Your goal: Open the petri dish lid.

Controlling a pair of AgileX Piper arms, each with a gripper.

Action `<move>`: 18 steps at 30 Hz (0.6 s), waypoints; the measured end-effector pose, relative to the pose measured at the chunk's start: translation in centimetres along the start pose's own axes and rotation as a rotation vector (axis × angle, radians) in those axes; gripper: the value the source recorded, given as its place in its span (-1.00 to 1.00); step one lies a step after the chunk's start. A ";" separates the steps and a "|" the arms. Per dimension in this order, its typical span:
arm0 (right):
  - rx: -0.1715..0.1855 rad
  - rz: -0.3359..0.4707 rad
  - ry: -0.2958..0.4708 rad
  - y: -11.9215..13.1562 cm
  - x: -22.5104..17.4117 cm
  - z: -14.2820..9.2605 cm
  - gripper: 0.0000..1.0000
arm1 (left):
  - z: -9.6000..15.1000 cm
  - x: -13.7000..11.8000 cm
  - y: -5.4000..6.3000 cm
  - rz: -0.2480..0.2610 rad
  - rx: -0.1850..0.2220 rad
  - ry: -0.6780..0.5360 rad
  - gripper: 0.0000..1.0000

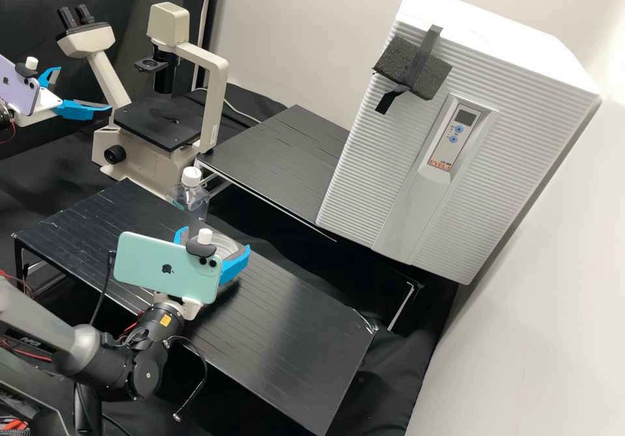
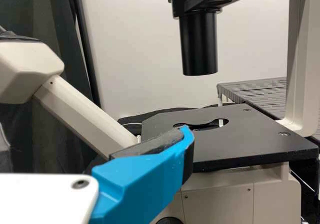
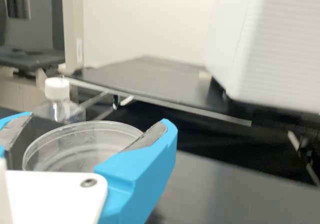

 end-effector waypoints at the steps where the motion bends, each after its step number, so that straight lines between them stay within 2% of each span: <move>1: -0.005 0.017 0.005 0.2 0.0 -0.2 -1.00 | 0.0 0.0 0.0 0.000 0.000 0.000 1.00; 3: -0.008 0.064 0.008 0.6 -0.2 -0.4 -1.00 | 0.0 0.0 0.0 0.000 0.000 0.000 1.00; 6: 0.007 0.143 -0.014 1.3 -0.3 -0.3 -1.00 | 0.0 0.0 0.0 0.000 0.000 0.000 1.00; 10: 0.049 0.225 -0.097 2.2 -0.7 1.1 -1.00 | 0.0 0.0 0.0 0.000 0.000 0.000 1.00; 12: 0.084 0.252 -0.144 2.5 -0.9 2.0 -1.00 | 0.0 0.0 0.0 0.000 0.000 0.000 1.00; 16: 0.189 0.317 -0.238 2.8 -1.1 4.0 -1.00 | 0.0 0.0 0.0 0.000 0.000 0.000 1.00; 18: 0.226 0.340 -0.270 2.9 -1.1 4.7 -1.00 | 0.0 0.0 0.0 0.000 0.000 0.000 1.00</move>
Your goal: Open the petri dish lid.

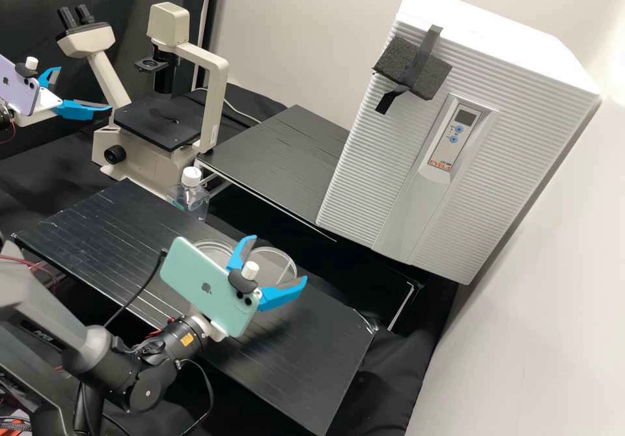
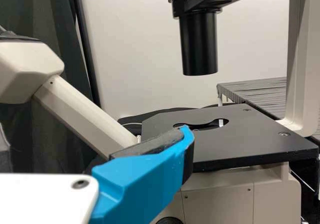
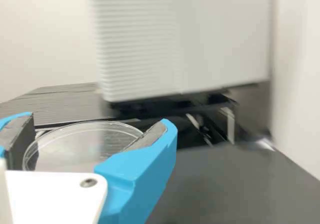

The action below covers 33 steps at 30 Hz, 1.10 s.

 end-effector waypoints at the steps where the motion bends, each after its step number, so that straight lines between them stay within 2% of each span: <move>1: 0.010 0.009 -0.016 0.1 0.1 0.3 -1.00 | 0.0 0.0 0.0 0.000 0.000 0.000 1.00; 3: 0.016 0.023 -0.040 0.2 0.2 0.8 -1.00 | 0.0 0.0 0.0 0.000 0.000 0.000 1.00; 9: -0.026 0.029 -0.081 0.2 0.4 1.6 -1.00 | 0.0 0.0 0.0 0.000 0.000 0.000 1.00; 15: -0.058 0.020 -0.075 0.1 0.4 1.5 -1.00 | 0.0 0.0 0.0 0.000 0.000 0.000 1.00; 16: -0.062 0.019 -0.075 0.1 0.4 1.5 1.00 | 0.0 0.0 0.0 0.000 0.000 0.000 1.00; 33: -0.056 0.002 -0.080 -0.1 0.5 1.7 1.00 | 0.0 0.0 0.0 0.000 0.000 0.000 1.00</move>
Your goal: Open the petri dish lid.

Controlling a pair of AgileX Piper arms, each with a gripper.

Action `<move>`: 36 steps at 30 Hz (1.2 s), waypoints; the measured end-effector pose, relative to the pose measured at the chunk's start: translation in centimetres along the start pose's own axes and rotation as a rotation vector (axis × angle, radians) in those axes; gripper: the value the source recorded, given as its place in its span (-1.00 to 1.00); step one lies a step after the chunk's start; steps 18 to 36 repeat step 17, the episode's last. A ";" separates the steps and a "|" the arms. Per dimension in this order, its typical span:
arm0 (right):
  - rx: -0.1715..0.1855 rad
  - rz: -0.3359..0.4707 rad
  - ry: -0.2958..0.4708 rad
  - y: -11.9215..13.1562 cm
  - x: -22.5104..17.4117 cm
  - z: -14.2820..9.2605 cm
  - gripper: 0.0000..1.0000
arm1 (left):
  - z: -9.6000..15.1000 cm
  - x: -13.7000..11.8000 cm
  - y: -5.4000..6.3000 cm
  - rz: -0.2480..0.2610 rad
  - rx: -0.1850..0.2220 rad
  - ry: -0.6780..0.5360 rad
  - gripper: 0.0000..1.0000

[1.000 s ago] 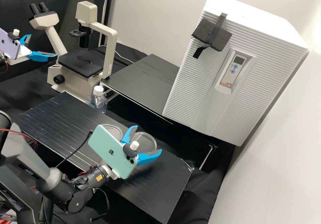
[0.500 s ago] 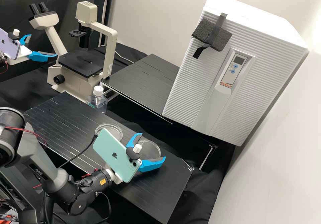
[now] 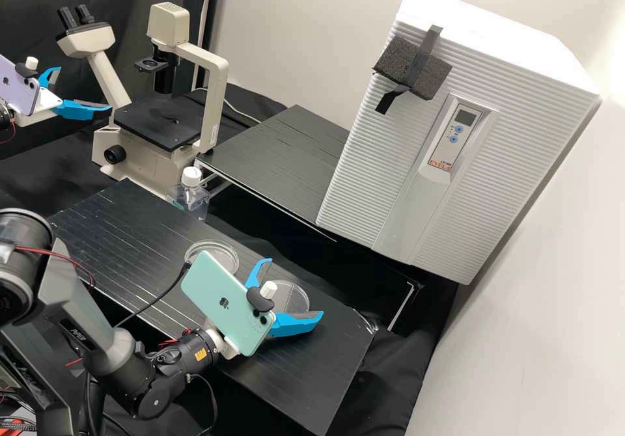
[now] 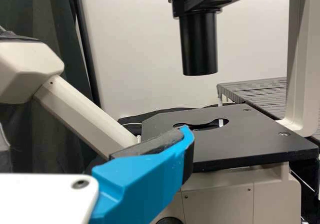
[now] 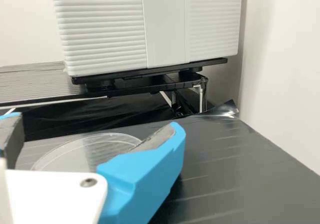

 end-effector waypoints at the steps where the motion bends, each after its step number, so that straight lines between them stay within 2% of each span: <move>1: -0.002 -0.004 0.002 0.0 0.0 0.0 1.00 | 0.0 0.0 0.0 0.000 0.000 0.000 1.00; 7: -0.024 -0.012 0.034 0.0 -0.3 -0.6 1.00 | 0.0 0.0 0.0 0.000 0.000 0.000 1.00; 14: 0.017 0.073 0.090 1.1 -1.2 -2.1 1.00 | 0.0 0.0 0.0 0.000 0.000 0.000 1.00; 17: 0.020 0.077 0.134 1.0 -1.3 -2.9 1.00 | 0.0 0.0 0.0 0.000 0.000 0.000 1.00; 36: 0.020 0.077 0.134 1.0 -1.3 -2.9 1.00 | 0.0 0.0 0.0 0.000 0.000 0.000 1.00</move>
